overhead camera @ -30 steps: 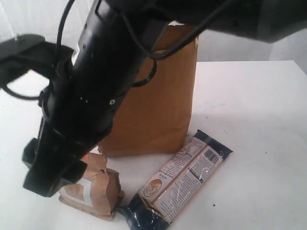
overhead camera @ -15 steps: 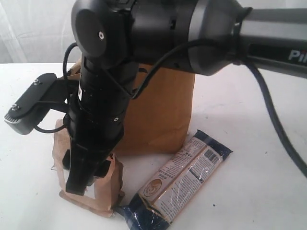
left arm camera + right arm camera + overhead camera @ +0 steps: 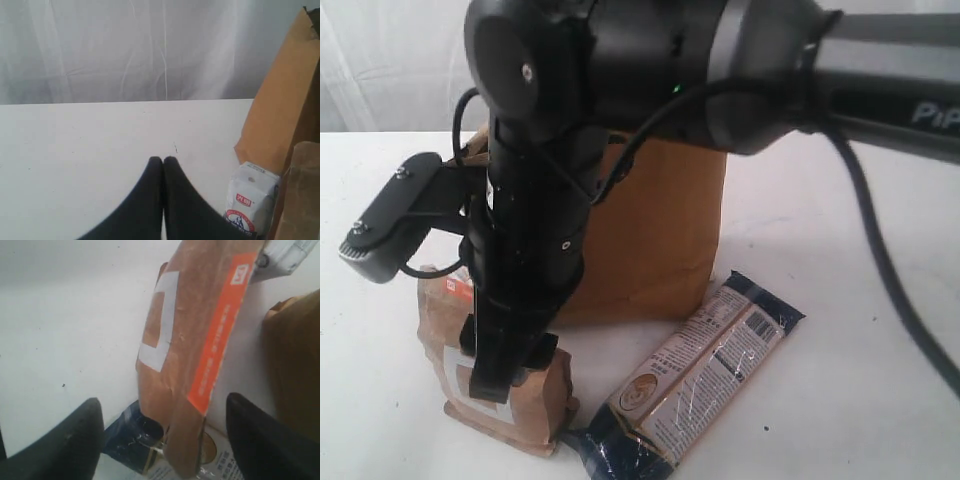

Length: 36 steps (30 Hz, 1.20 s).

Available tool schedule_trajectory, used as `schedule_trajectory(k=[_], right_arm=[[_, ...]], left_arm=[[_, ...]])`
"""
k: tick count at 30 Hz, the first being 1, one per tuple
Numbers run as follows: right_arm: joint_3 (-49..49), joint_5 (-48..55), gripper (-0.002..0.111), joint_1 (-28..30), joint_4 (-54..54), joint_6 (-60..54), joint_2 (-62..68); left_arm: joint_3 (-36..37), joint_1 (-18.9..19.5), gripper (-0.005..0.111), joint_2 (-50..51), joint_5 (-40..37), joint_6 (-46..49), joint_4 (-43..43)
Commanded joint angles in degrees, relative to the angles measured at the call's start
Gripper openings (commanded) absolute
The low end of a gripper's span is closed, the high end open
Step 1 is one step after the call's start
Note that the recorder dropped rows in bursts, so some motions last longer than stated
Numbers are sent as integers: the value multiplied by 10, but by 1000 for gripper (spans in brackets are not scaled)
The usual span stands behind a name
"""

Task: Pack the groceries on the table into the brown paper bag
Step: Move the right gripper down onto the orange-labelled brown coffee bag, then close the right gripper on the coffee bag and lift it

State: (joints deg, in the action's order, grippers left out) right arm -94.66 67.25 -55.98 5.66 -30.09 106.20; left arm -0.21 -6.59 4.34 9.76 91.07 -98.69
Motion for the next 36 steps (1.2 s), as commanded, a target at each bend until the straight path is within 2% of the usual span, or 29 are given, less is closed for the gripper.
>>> schedule_trajectory(k=[1, 6, 16, 18, 23, 25, 36], right_arm=[[2, -26, 65, -2, -3, 7, 26], [2, -57, 65, -2, 1, 78, 73], [2, -47, 63, -2, 48, 85, 118], [2, -35, 55, -2, 50, 86, 118], [0, -4, 13, -2, 48, 103, 113], [0, -4, 0, -2, 48, 110, 106], [-38, -25, 0, -2, 79, 124, -13]], left_arm=[[2, 2, 0, 2, -5, 2, -13], [2, 2, 0, 2, -5, 2, -13], [2, 2, 0, 2, -5, 2, -13], [2, 2, 0, 2, -5, 2, -13], [2, 2, 0, 2, -5, 2, -13], [2, 2, 0, 2, -6, 2, -13], [2, 2, 0, 2, -10, 2, -13]])
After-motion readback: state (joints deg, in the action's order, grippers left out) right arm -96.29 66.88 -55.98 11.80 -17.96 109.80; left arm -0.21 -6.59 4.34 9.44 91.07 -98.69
